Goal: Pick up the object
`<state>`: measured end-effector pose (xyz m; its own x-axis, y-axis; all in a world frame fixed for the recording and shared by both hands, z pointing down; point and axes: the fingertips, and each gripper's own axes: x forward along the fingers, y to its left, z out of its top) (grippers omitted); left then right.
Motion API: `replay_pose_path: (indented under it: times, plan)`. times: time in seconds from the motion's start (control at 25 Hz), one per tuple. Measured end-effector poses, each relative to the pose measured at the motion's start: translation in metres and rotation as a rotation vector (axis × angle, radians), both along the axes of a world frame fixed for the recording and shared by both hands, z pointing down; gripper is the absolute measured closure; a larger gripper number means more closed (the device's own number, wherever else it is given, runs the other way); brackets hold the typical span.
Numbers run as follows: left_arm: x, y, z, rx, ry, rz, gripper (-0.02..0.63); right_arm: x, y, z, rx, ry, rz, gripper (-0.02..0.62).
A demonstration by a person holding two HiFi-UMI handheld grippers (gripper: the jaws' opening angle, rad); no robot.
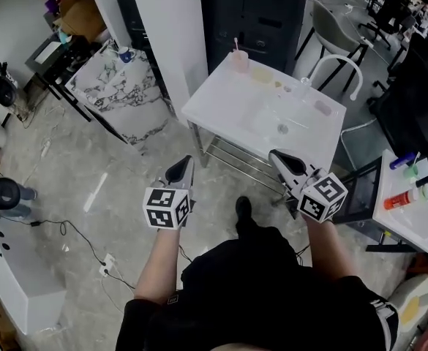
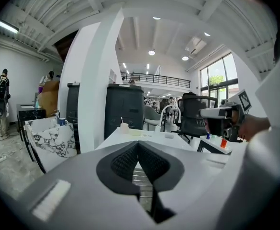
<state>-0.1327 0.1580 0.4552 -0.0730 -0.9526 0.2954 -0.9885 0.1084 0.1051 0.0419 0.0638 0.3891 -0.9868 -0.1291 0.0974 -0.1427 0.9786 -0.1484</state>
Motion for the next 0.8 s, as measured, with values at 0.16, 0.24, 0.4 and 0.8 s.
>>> replay_pose_path:
  times: [0.16, 0.24, 0.4, 0.8]
  plan:
    - [-0.024, -0.036, -0.001, -0.014, -0.020, -0.012, 0.594, -0.027, -0.042, 0.008, -0.031, -0.002, -0.013, 0.583]
    - [-0.036, -0.057, 0.002, -0.027, -0.015, -0.014, 0.594, -0.042, -0.063, 0.012, -0.045, 0.006, -0.018, 0.583]
    - [-0.052, -0.098, 0.009, -0.057, -0.013, 0.008, 0.594, -0.071, -0.101, 0.014, -0.068, 0.018, -0.043, 0.584]
    - [-0.092, -0.199, 0.023, -0.093, 0.011, -0.010, 0.595, -0.098, -0.197, 0.039, -0.135, 0.048, -0.053, 0.583]
